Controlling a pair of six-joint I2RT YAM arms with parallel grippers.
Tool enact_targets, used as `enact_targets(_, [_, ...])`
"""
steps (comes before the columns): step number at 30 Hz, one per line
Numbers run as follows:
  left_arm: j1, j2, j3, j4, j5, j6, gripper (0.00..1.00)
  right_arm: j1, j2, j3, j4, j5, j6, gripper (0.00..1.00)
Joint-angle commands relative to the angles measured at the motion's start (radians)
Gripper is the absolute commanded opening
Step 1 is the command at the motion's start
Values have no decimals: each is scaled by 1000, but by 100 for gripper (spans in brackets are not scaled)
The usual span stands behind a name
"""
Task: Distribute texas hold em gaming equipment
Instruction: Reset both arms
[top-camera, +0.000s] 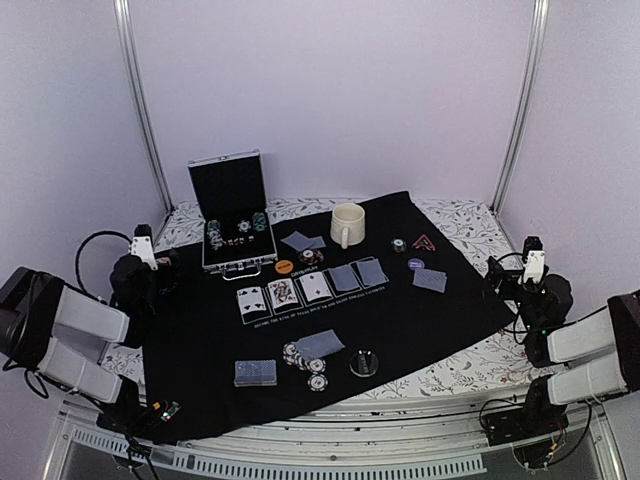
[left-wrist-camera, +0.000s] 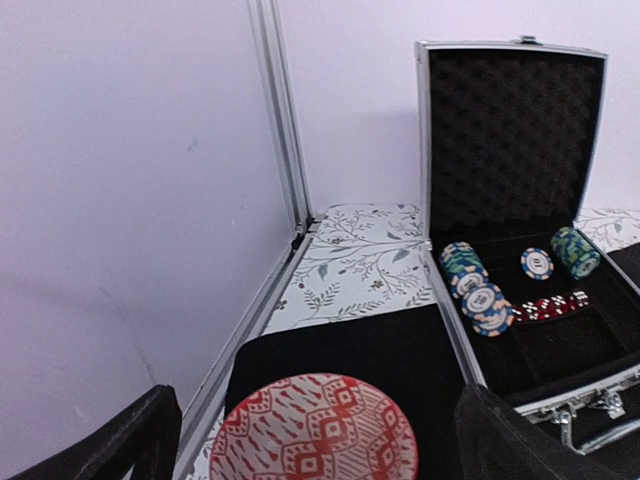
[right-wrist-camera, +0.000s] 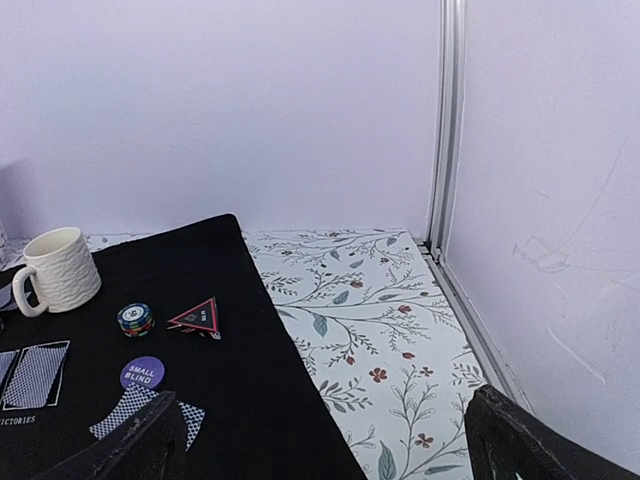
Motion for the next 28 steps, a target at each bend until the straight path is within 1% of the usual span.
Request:
enact_targets(1, [95, 99, -53, 315, 167, -19, 98, -13, 177, 5, 333, -83, -41, 99])
enact_targets(4, [109, 221, -66, 488, 223, 4, 98, -15, 308, 41, 388, -114, -53, 99])
enact_targets(5, [109, 208, -54, 423, 241, 0, 98, -16, 338, 57, 403, -134, -64, 99])
enact_targets(6, [114, 182, -31, 335, 277, -12, 98, -18, 330, 77, 353, -146, -73, 99])
enact_targets(8, [137, 205, -12, 345, 327, -4, 98, -24, 334, 140, 219, -156, -76, 99])
enact_targets(10, [158, 183, 2, 276, 360, -33, 98, -68, 333, 177, 148, -186, -43, 99])
enact_targets(12, [164, 199, 6, 303, 365, -30, 98, -77, 333, 182, 147, -186, -9, 99])
enact_targets(14, [165, 192, 8, 279, 366, -32, 98, -78, 334, 182, 148, -184, -7, 99])
enact_targets(28, [165, 195, 5, 292, 367, -30, 98, -77, 334, 181, 148, -186, -9, 99])
